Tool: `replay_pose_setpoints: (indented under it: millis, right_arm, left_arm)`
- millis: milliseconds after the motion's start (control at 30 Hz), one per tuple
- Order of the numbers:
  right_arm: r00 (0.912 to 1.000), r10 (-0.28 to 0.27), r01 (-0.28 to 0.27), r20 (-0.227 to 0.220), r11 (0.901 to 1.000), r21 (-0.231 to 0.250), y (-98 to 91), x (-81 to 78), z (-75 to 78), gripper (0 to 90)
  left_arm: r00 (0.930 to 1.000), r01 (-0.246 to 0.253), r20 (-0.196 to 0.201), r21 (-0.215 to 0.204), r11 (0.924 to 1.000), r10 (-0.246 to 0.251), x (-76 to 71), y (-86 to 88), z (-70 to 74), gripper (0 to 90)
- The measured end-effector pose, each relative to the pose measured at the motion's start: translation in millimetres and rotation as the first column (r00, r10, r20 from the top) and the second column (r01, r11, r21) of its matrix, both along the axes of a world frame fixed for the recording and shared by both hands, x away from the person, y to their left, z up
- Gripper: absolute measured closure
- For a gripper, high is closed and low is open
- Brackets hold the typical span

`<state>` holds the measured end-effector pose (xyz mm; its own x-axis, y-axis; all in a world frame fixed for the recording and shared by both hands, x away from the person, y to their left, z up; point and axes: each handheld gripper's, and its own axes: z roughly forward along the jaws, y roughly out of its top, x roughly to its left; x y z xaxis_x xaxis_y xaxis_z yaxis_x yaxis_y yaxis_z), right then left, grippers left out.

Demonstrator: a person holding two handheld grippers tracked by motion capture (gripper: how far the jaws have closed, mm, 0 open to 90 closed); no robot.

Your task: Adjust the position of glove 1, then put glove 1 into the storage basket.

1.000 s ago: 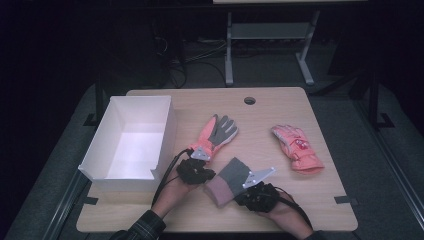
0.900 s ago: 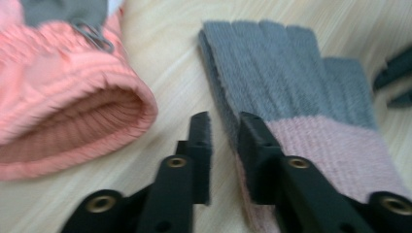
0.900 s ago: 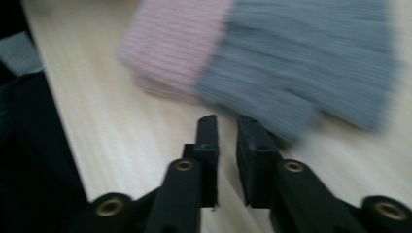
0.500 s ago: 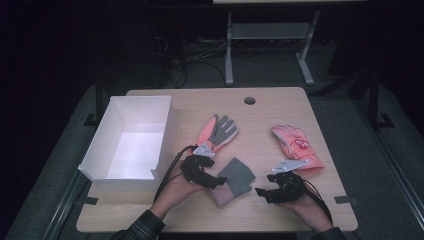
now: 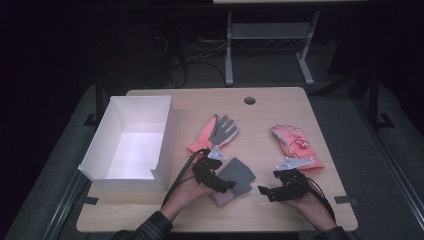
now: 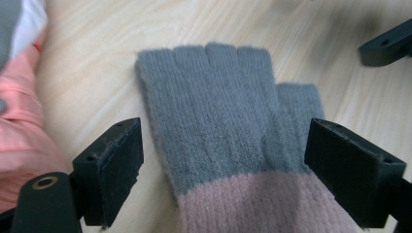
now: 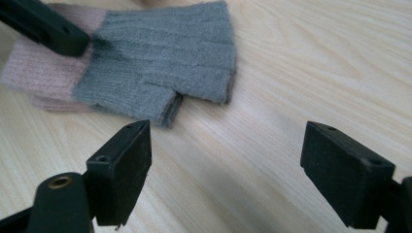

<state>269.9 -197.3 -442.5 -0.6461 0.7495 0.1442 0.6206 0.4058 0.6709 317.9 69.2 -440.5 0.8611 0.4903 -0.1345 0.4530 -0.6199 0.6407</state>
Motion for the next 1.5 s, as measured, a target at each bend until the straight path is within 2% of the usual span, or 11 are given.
replay_pose_setpoints:
  millis: [167,467,633,767,800,833,967,1000,1200,1333,1500]
  right_arm:
    - [1.0000,0.001,-0.001,-0.002,1.0000,-0.006,0.5,-0.5,0.3,17.1]
    - [0.9997,-0.018,0.018,0.019,0.9998,0.003,-0.8,-1.4,2.7,17.2]
    - [0.9988,-0.037,0.037,0.031,0.9993,0.000,0.6,-2.2,3.8,17.1]
    - [0.9988,-0.036,0.036,0.033,0.9993,-0.001,2.3,-2.8,3.1,16.1]
    - [0.9988,-0.036,0.037,0.033,0.9993,-0.005,2.6,-2.3,2.7,16.1]
    - [0.9988,-0.036,0.037,0.033,0.9993,-0.005,2.6,-2.3,2.7,16.1]
    - [0.9984,-0.050,0.050,0.028,0.9988,0.003,2.5,-0.9,0.9,15.9]
    - [0.9984,-0.050,0.050,0.028,0.9988,0.003,2.5,-0.9,0.9,15.9]
    - [0.9984,-0.048,0.048,0.029,0.9988,0.001,2.5,-0.6,-0.3,15.8]
    - [0.9983,-0.051,0.050,0.029,0.9987,0.006,2.0,0.1,-1.0,15.5]
    - [0.9980,-0.059,0.059,0.023,0.9982,0.009,1.3,0.5,-2.6,14.5]
  left_arm:
    - [0.9998,0.021,-0.002,0.047,0.9987,-0.021,-3.0,-8.0,-8.8,13.4]
    - [0.9997,0.023,-0.001,0.074,0.9970,-0.023,-3.8,-10.2,-16.6,14.2]
    - [0.9995,0.032,0.002,0.077,0.9965,-0.033,-4.5,-9.4,-16.3,23.9]
    - [0.9987,0.050,-0.013,0.059,0.9970,-0.050,-4.3,-8.7,-15.3,33.2]
    - [0.9984,0.054,-0.022,0.058,0.9969,-0.053,-3.9,-8.2,-14.9,39.0]
    - [0.9979,0.060,-0.029,0.055,0.9967,-0.058,-3.6,-7.8,-14.5,39.0]
    - [0.9933,0.080,-0.087,0.042,0.9959,-0.076,-1.4,-6.6,-12.7,55.7]
    - [0.9933,0.080,-0.087,0.042,0.9959,-0.076,-1.4,-6.6,-12.7,58.1]
    - [0.9915,0.079,-0.105,0.018,0.9967,-0.077,-1.9,-6.5,-12.4,63.7]
    - [0.9844,0.096,-0.147,-0.010,0.9953,-0.097,1.8,-2.1,-9.0,64.9]
    - [0.9843,0.094,-0.147,-0.025,0.9953,-0.097,1.9,-0.7,-2.1,65.1]
